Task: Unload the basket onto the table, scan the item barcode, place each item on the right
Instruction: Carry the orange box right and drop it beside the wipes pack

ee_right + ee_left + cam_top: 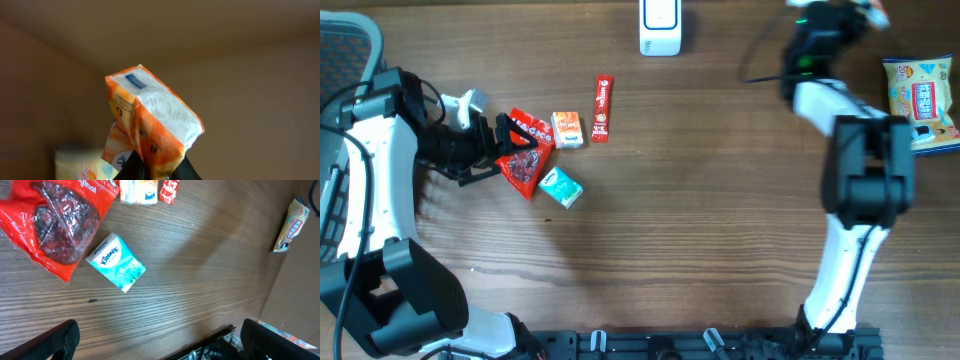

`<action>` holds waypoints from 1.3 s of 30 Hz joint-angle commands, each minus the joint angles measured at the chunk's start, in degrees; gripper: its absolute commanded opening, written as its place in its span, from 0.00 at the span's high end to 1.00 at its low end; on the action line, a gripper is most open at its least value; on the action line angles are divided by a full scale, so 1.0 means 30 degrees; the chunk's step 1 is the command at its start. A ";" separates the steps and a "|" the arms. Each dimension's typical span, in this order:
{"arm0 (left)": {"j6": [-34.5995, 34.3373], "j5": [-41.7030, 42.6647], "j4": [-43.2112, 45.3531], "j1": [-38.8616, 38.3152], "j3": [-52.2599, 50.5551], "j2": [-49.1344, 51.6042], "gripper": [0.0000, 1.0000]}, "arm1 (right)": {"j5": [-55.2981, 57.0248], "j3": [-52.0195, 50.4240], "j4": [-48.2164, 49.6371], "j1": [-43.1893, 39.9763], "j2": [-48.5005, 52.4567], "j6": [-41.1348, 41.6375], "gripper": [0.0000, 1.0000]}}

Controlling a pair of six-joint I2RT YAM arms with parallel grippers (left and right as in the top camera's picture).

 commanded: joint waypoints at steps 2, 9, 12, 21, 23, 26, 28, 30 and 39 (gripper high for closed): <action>0.0299 0.0007 0.0000 0.0000 0.0073 -0.0168 0.00 | 0.2506 0.0036 -0.6492 -0.2528 -0.0583 0.7817 0.96; 0.0299 0.0007 0.0000 0.0000 0.0073 -0.0168 0.00 | 0.2776 0.0036 -1.0440 -0.5100 -0.0583 1.2174 0.96; 0.0299 0.0007 0.0000 0.0000 0.0073 -0.0168 0.00 | 0.2958 0.0036 -1.0644 -0.5530 -0.0583 1.2364 0.96; 0.0299 0.0007 0.0000 0.0000 0.0073 -0.0168 0.00 | 0.2936 0.0036 -1.2262 -0.5697 -0.0583 1.4535 0.37; 0.0299 0.0007 0.0000 0.0000 0.0073 -0.0168 0.00 | 0.2951 0.0036 -1.2539 -0.5836 -0.0583 1.4498 0.35; 0.0299 0.0007 0.0000 0.0000 0.0073 -0.0168 0.00 | 0.2958 0.0036 -1.2983 -0.6215 -0.0583 1.4535 0.32; 0.0299 0.0007 0.0000 0.0000 0.0073 -0.0168 0.00 | 0.2958 0.0036 -1.3289 -0.6535 -0.0583 1.4593 0.29; 0.0299 0.0007 0.0000 0.0000 0.0073 -0.0168 0.00 | 0.3031 0.0036 -1.3289 -0.6776 -0.0634 1.4608 0.26; 0.0299 0.0007 0.0000 0.0000 0.0073 -0.0168 0.00 | 0.1479 0.0036 -1.4549 -0.7213 -0.1923 1.6932 0.20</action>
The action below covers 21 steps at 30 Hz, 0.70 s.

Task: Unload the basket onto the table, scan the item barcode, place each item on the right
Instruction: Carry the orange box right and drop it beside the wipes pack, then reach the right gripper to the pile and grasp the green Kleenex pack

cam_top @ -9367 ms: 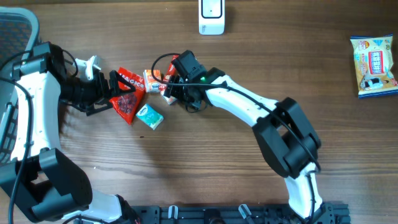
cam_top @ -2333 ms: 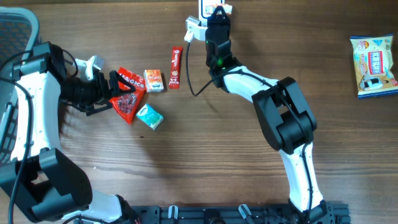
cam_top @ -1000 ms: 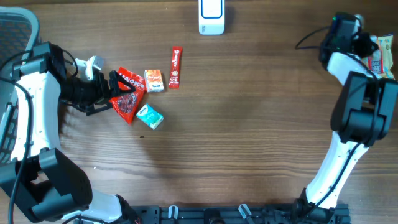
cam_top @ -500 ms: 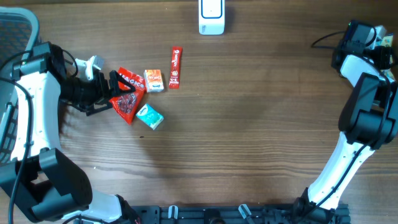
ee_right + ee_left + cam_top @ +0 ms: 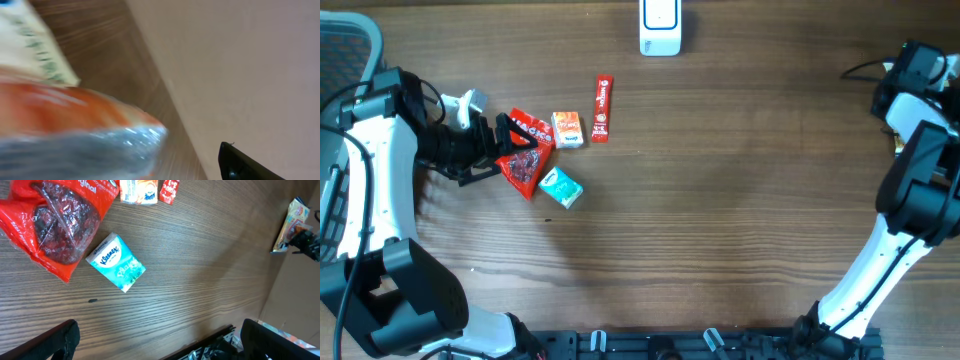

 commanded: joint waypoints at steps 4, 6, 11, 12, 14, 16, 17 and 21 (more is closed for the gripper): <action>0.0299 0.0015 0.0000 0.0000 0.0073 -0.0168 0.00 | -0.9719 0.0051 -0.4911 0.0539 -0.2922 0.3861 0.06; 0.0299 0.0015 0.0000 0.0000 0.0073 -0.0168 0.00 | -1.4003 0.0058 -0.5778 0.0758 -0.3687 0.4911 0.00; 0.0299 0.0015 0.0000 0.0000 0.0073 -0.0168 0.00 | -2.4647 0.0051 -0.6164 0.1552 -0.5770 0.8291 0.00; 0.0299 0.0015 0.0000 0.0000 0.0073 -0.0168 0.00 | -2.6199 0.0051 -0.6164 0.1778 -0.6156 0.8932 0.01; 0.0299 0.0015 0.0000 0.0000 0.0073 -0.0168 0.00 | -2.8705 0.0051 -0.6171 0.2237 -0.6703 1.0265 0.00; 0.0299 0.0015 0.0000 0.0000 0.0073 -0.0168 0.00 | -3.1416 0.0051 -0.6237 0.2841 -0.7118 1.1489 0.00; 0.0299 0.0015 0.0000 0.0000 0.0073 -0.0168 0.00 | -3.2618 0.0051 -0.6295 0.3206 -0.7213 1.2109 0.01; 0.0299 0.0015 0.0000 0.0000 0.0073 -0.0168 0.00 | -3.4818 0.0051 -0.7737 0.5034 -0.7118 1.4753 0.01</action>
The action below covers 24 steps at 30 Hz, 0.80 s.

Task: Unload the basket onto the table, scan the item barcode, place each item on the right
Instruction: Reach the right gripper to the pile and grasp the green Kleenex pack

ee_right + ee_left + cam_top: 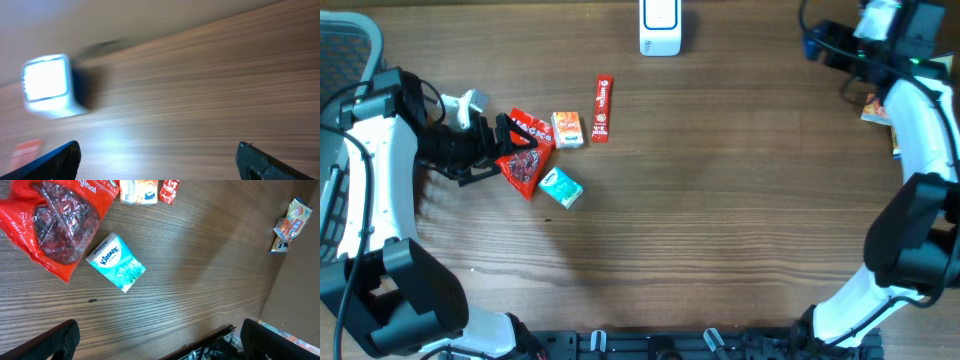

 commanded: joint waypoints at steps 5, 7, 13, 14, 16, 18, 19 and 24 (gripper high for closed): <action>0.0299 0.0015 0.0000 0.0000 0.0073 -0.0168 0.00 | -0.4612 0.0007 -0.2521 0.4932 0.0444 0.4830 0.01; 0.0299 0.0015 0.0000 0.0000 0.0073 -0.0168 0.00 | -0.4466 0.0007 -0.2506 0.6768 0.0852 0.4816 0.01; 0.0299 0.0015 0.0000 0.0000 0.0073 -0.0168 0.00 | -0.0459 0.0007 -0.2535 1.2961 0.1916 0.4728 0.01; 0.0299 0.0015 0.0000 0.0000 0.0073 -0.0168 0.00 | -0.0255 0.0007 -0.2521 1.3508 0.1916 0.4714 0.02; 0.0299 0.0015 0.0000 0.0000 0.0073 -0.0168 0.00 | -0.0233 0.0007 -0.2514 1.4331 0.1967 0.4524 0.04; 0.0299 0.0015 0.0000 0.0000 0.0073 -0.0168 0.00 | -0.0226 0.0007 -0.2521 1.5242 0.2135 0.4255 0.08; 0.0299 0.0015 0.0000 0.0000 0.0073 -0.0168 0.00 | -0.0226 0.0007 -0.2514 1.5518 0.2222 0.4255 0.09; 0.0299 0.0015 0.0000 0.0000 0.0073 -0.0168 0.00 | -0.0415 0.0007 -0.1931 1.7289 0.3570 0.4896 0.24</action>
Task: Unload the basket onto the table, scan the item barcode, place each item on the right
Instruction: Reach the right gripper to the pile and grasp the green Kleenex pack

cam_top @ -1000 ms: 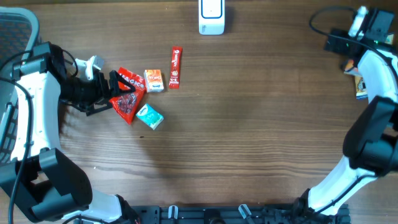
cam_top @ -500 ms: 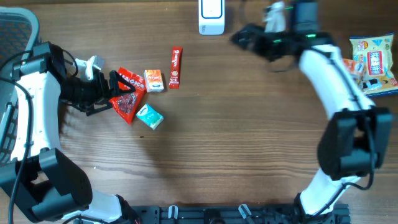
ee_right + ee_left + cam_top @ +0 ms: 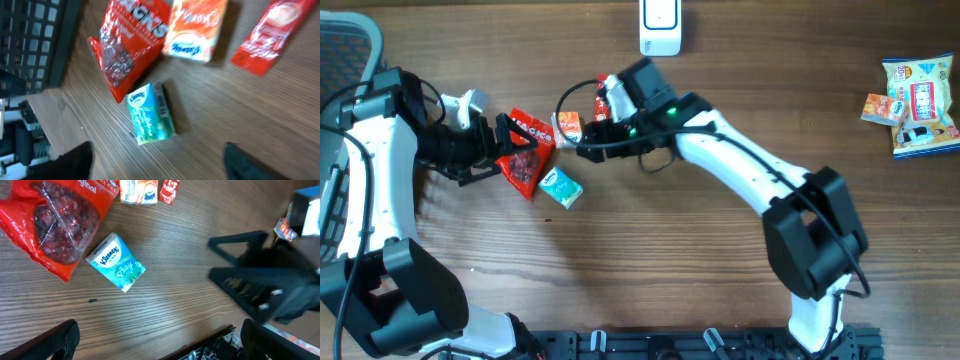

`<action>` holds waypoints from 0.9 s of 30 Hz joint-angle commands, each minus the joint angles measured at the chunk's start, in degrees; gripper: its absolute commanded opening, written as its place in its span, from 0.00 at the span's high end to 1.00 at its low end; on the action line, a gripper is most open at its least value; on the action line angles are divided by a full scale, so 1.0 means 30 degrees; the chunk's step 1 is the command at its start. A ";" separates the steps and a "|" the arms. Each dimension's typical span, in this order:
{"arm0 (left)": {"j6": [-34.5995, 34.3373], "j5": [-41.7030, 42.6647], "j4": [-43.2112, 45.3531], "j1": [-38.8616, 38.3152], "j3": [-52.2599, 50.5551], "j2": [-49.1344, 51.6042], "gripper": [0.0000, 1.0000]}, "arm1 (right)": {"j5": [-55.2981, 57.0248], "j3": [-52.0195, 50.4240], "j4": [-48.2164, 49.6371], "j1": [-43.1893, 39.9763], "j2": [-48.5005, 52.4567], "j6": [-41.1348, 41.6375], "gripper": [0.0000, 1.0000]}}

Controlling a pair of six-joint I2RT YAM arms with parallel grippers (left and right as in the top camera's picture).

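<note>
The white scanner [image 3: 660,26] stands at the table's back edge. A teal Kleenex pack [image 3: 561,187] [image 3: 150,114] [image 3: 116,262] lies in front of a red snack bag [image 3: 525,150] [image 3: 131,40], an orange tissue pack [image 3: 568,128] [image 3: 195,25] and a red stick sachet [image 3: 267,35]. My right gripper [image 3: 588,140] [image 3: 152,165] hovers open and empty over this cluster, the Kleenex pack just ahead of its fingers. The left gripper [image 3: 495,142] [image 3: 160,350] is open and empty beside the red bag.
Another orange tissue pack [image 3: 875,107] lies next to a yellow snack bag [image 3: 920,90] at the far right edge. My right arm [image 3: 750,175] stretches across the middle of the table. A black mesh chair [image 3: 345,45] stands at the left.
My right gripper was at the far right back of the table, open; it is now over the left cluster above the Kleenex pack. The left arm and the items have not moved.
My right gripper first held an orange tissue pack up at the back right. Then it was down by the yellow snack bag with the pack. Later the pack lay beside that bag and the gripper was open. Now the gripper is over the left cluster.
</note>
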 commanded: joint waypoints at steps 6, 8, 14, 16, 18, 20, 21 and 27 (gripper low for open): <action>0.0299 0.0015 0.0000 0.0000 0.0073 -0.0168 0.00 | -0.0044 0.0000 0.1202 0.2244 0.2499 0.0809 0.27; 0.0299 0.0015 0.0000 0.0000 0.0073 -0.0168 0.00 | -0.0051 0.0000 0.1304 0.2310 0.2667 0.0809 0.27; 0.0299 0.0015 0.0000 0.0000 0.0073 -0.0168 0.00 | -0.0058 0.0000 0.1996 0.2324 0.3687 0.0816 0.27; 0.0299 0.0015 0.0000 0.0000 0.0073 -0.0168 0.00 | -0.0058 0.0000 0.2353 0.2324 0.4102 0.0962 0.28; 0.0299 0.0015 0.0000 0.0000 0.0073 -0.0168 0.00 | -0.0058 0.0000 0.2652 0.2324 0.4408 0.1319 0.28; 0.0299 0.0015 0.0000 0.0000 0.0073 -0.0168 0.00 | -0.0051 0.0000 0.2863 0.2324 0.4495 0.1311 0.32; 0.0299 0.0015 0.0000 0.0000 0.0073 -0.0168 0.00 | -0.0044 0.0000 0.2958 0.2324 0.4554 0.1311 0.36; 0.0299 0.0015 0.0000 0.0000 0.0073 -0.0168 0.00 | 0.0131 0.0000 0.3045 0.2324 0.4561 0.1435 0.80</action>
